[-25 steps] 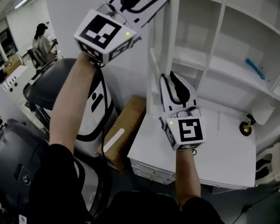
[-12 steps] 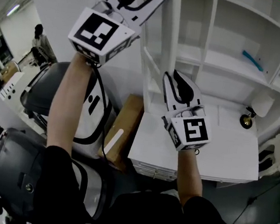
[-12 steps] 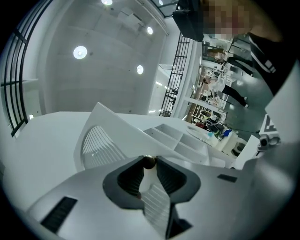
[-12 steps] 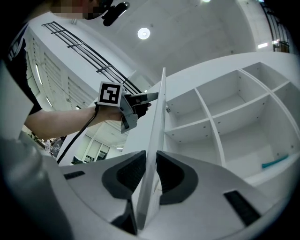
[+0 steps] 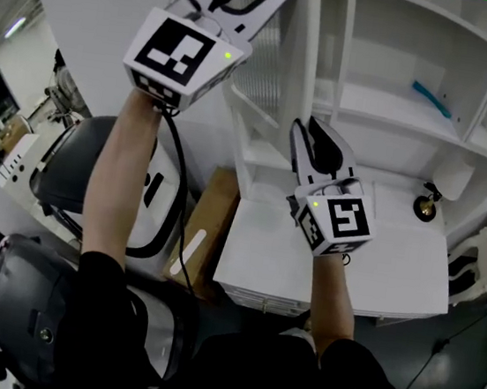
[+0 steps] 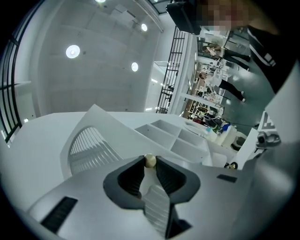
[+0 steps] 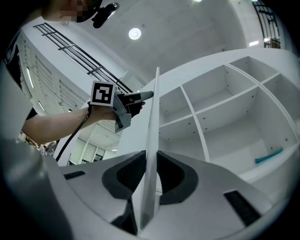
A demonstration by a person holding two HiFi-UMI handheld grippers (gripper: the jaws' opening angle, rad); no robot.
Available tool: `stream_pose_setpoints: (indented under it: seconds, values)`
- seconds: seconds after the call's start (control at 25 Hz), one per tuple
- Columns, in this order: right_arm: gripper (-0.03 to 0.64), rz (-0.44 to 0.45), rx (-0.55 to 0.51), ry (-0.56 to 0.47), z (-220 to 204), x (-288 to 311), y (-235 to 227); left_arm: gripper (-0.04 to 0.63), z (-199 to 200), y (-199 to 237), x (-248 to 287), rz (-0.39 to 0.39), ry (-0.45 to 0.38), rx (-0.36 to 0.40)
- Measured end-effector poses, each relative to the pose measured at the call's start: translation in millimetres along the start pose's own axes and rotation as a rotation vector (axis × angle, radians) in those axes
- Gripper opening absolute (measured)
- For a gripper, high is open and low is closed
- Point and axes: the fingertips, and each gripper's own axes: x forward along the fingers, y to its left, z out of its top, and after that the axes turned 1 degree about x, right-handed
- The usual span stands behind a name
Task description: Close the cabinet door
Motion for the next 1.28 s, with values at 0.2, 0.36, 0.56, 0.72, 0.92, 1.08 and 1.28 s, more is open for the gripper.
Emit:
stream_pose_setpoints:
  seconds: [0.2, 0.36, 0.56, 0.72, 0.92, 1.08, 1.28]
  values:
    - [0.083, 0.007, 0.015, 0.008, -4, 5, -27, 0.087, -9, -1, 24, 0.014, 0.012, 0.086]
    - [0.083, 0.025, 0.028, 0.013, -9, 12, -47, 0.089, -16, -4, 42, 0.009, 0.045, 0.112]
    - [0.084, 0.043, 0.043, 0.017, -14, 20, -70, 0.089, -25, -7, 64, 0.008, 0.051, 0.129]
    - [0.087, 0.053, 0.059, 0.024, -18, 27, -86, 0.089, -33, -7, 80, -0.01, 0.093, 0.141]
    - [0.092, 0.066, 0.063, 0.025, -23, 33, -101, 0.089, -40, -10, 94, -0.025, 0.125, 0.165]
    - [0.095, 0.069, 0.073, 0.019, -26, 41, -117, 0.09, -48, -10, 112, -0.038, 0.157, 0.184]
    - [0.098, 0.075, 0.083, 0.014, -32, 49, -127, 0.091, -59, -8, 120, -0.036, 0.202, 0.204]
